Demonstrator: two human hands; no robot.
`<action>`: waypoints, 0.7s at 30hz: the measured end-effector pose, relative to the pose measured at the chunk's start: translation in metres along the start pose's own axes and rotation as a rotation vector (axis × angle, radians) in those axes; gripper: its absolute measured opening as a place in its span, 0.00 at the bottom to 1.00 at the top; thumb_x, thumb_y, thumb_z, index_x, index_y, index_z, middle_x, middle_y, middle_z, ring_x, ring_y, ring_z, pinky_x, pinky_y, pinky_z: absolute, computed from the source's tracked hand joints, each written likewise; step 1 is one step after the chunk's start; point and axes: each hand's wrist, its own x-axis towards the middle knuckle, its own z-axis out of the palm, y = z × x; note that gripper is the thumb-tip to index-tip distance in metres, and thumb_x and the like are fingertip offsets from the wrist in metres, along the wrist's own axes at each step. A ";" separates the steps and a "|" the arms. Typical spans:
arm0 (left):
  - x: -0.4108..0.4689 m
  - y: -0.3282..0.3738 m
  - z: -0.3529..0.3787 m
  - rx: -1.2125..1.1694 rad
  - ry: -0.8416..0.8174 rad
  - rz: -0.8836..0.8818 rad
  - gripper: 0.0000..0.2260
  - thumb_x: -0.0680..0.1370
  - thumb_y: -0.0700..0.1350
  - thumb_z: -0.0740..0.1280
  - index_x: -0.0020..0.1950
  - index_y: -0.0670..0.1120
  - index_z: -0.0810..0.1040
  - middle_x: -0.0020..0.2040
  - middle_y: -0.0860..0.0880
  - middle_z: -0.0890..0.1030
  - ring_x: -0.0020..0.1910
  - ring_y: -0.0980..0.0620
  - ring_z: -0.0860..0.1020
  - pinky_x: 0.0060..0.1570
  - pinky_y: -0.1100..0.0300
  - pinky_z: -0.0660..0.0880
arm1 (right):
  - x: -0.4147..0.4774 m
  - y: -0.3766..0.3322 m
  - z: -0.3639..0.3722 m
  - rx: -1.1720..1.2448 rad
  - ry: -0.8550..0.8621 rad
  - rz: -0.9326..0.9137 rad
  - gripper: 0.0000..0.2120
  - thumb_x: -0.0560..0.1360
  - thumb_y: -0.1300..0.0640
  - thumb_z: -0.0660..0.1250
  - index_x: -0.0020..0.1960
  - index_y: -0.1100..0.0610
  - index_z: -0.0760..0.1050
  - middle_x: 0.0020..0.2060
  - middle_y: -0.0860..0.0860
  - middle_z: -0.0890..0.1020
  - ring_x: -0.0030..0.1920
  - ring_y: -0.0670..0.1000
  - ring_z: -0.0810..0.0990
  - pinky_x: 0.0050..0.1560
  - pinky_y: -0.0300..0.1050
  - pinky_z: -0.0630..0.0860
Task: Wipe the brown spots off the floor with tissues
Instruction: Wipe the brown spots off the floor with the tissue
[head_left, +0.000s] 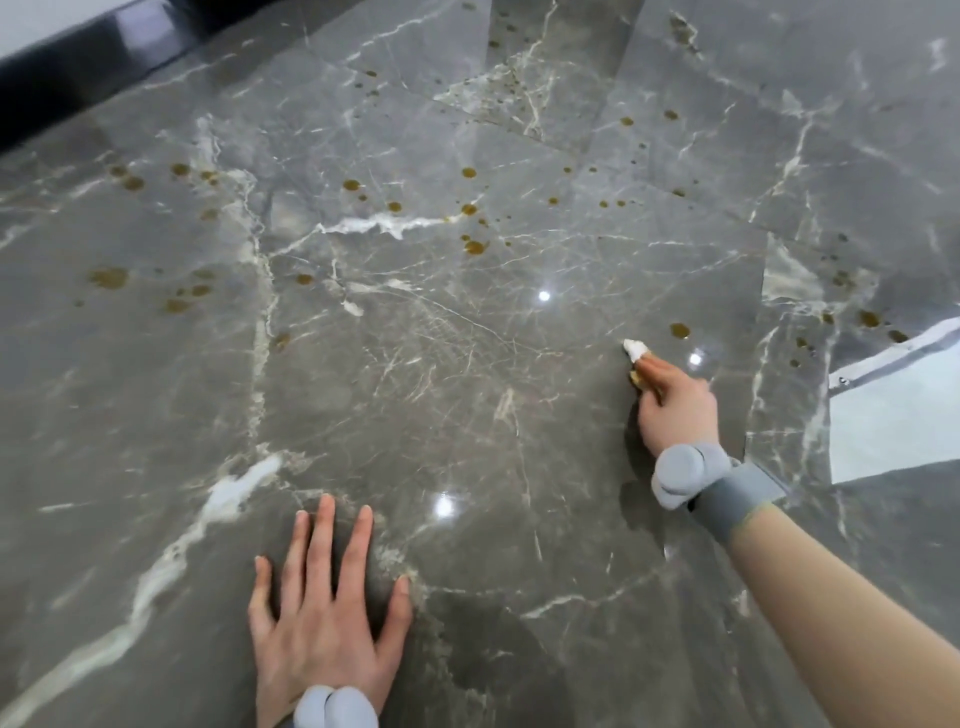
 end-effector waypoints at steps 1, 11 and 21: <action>-0.001 0.000 0.000 0.003 0.011 0.001 0.31 0.75 0.66 0.40 0.71 0.53 0.64 0.73 0.48 0.63 0.71 0.48 0.61 0.70 0.50 0.47 | -0.012 -0.014 0.009 0.015 -0.022 -0.087 0.20 0.73 0.69 0.59 0.62 0.57 0.75 0.63 0.52 0.76 0.53 0.59 0.73 0.55 0.32 0.60; -0.003 -0.003 0.002 0.023 0.048 0.030 0.29 0.71 0.61 0.54 0.70 0.50 0.69 0.73 0.47 0.64 0.72 0.48 0.60 0.69 0.46 0.49 | -0.094 -0.050 0.026 0.159 -0.334 -0.688 0.22 0.63 0.70 0.61 0.53 0.57 0.80 0.55 0.53 0.82 0.47 0.45 0.69 0.47 0.33 0.62; -0.002 -0.005 0.001 0.036 0.022 0.041 0.28 0.73 0.61 0.54 0.70 0.50 0.68 0.73 0.46 0.64 0.72 0.47 0.59 0.69 0.45 0.49 | -0.121 -0.078 0.048 0.144 -0.239 -0.597 0.22 0.68 0.67 0.56 0.59 0.57 0.77 0.61 0.51 0.78 0.44 0.47 0.69 0.50 0.35 0.63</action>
